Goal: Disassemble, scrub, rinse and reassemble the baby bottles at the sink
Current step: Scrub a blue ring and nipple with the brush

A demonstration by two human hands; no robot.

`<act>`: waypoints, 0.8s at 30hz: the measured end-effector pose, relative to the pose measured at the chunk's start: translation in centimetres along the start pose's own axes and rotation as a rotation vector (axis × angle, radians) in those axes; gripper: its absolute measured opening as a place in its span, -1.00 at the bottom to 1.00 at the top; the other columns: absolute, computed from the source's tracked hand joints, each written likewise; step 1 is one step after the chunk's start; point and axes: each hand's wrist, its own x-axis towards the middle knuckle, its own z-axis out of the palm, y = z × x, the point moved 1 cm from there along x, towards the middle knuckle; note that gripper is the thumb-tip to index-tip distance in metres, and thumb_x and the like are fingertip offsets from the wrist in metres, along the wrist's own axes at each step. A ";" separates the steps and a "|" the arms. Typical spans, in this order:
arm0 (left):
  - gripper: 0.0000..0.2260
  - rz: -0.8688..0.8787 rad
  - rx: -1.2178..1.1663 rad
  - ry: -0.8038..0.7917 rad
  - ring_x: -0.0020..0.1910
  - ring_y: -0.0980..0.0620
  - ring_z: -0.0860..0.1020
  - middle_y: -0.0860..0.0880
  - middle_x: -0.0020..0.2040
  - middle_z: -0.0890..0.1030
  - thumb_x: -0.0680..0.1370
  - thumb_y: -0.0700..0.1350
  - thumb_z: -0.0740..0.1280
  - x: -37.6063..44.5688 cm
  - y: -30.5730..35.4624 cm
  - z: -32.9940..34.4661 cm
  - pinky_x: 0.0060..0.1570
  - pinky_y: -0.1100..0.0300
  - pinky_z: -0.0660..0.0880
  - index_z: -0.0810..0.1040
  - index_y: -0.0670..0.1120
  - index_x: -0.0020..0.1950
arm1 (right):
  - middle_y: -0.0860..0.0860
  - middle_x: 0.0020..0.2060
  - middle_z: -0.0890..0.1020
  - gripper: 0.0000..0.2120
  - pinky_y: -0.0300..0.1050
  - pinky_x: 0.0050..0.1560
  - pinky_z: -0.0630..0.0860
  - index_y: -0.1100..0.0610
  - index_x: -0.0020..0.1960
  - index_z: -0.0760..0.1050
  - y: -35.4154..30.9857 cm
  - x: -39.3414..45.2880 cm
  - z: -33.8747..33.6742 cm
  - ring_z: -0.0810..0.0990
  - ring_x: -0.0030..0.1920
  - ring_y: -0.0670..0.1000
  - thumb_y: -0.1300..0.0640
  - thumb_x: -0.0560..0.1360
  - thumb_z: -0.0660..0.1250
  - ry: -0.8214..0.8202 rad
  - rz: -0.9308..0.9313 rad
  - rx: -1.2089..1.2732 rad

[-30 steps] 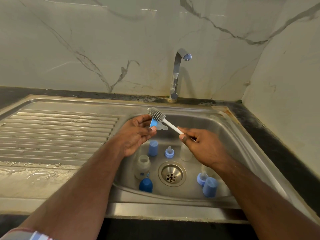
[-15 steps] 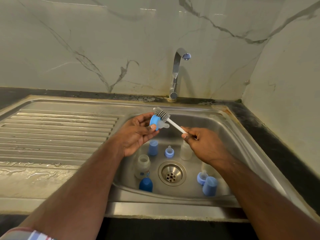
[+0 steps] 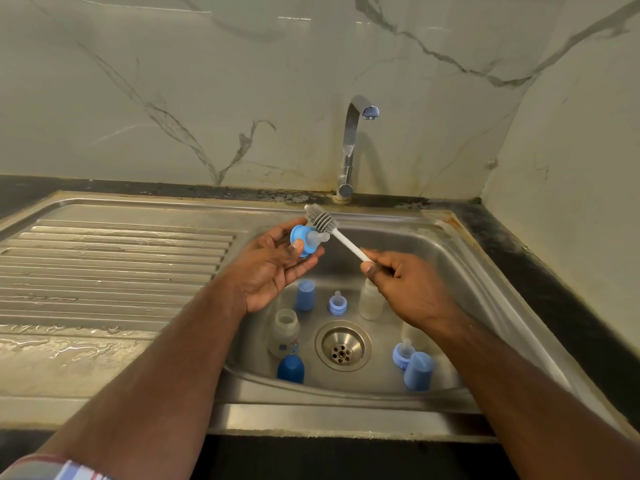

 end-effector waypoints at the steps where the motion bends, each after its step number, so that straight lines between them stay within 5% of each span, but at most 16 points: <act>1: -0.61 0.004 -0.008 0.002 0.21 -0.20 0.65 -0.19 0.27 0.64 0.60 -0.34 0.26 0.0 0.0 0.0 0.15 0.04 0.62 0.48 -0.07 0.40 | -0.25 -0.25 0.54 -0.66 -0.33 -0.19 0.35 -0.12 0.41 0.48 -0.2 -0.1 0.1 0.51 -0.21 -0.17 -0.03 0.64 0.26 -0.006 -0.004 0.021; 6: -0.58 0.005 -0.075 -0.035 0.25 -0.27 0.61 -0.20 0.28 0.63 0.58 -0.30 0.27 -0.2 0.3 -0.1 0.20 -0.01 0.60 0.48 -0.07 0.43 | -0.19 -0.22 0.60 -0.65 -0.33 -0.28 0.34 -0.14 0.42 0.47 0.1 0.2 0.0 0.52 -0.29 -0.14 -0.04 0.65 0.24 -0.021 0.029 -0.081; 12: -0.65 -0.007 -0.104 0.083 0.12 -0.18 0.69 -0.29 0.19 0.66 0.54 -0.13 0.36 -0.2 0.5 0.1 -0.02 0.14 0.67 0.53 -0.23 0.29 | -0.21 -0.25 0.51 -0.65 -0.27 -0.16 0.36 -0.07 0.42 0.48 -0.5 -0.1 -0.4 0.49 -0.23 -0.18 -0.06 0.66 0.21 0.075 0.006 0.039; 16: -0.67 -0.003 -0.043 0.138 0.04 -0.11 0.72 -0.24 0.05 0.71 0.46 -0.05 0.41 -0.2 0.4 0.1 -0.04 0.18 0.67 0.59 -0.22 0.14 | -0.16 0.03 0.64 -0.64 -0.37 -0.10 0.41 -0.12 0.44 0.45 -1.3 -0.6 -0.4 0.53 -0.10 -0.20 -0.06 0.65 0.22 0.045 -0.073 -0.022; 24: -0.58 -0.027 -0.034 0.154 0.02 -0.11 0.72 -0.27 0.04 0.70 0.55 0.01 0.41 -0.4 0.5 0.6 -0.19 0.22 0.65 0.54 -0.25 0.27 | -0.14 0.09 0.65 -0.62 -0.46 -0.17 0.35 -0.11 0.47 0.42 -0.9 0.0 -0.1 0.52 -0.16 -0.18 -0.03 0.66 0.22 0.058 -0.048 -0.088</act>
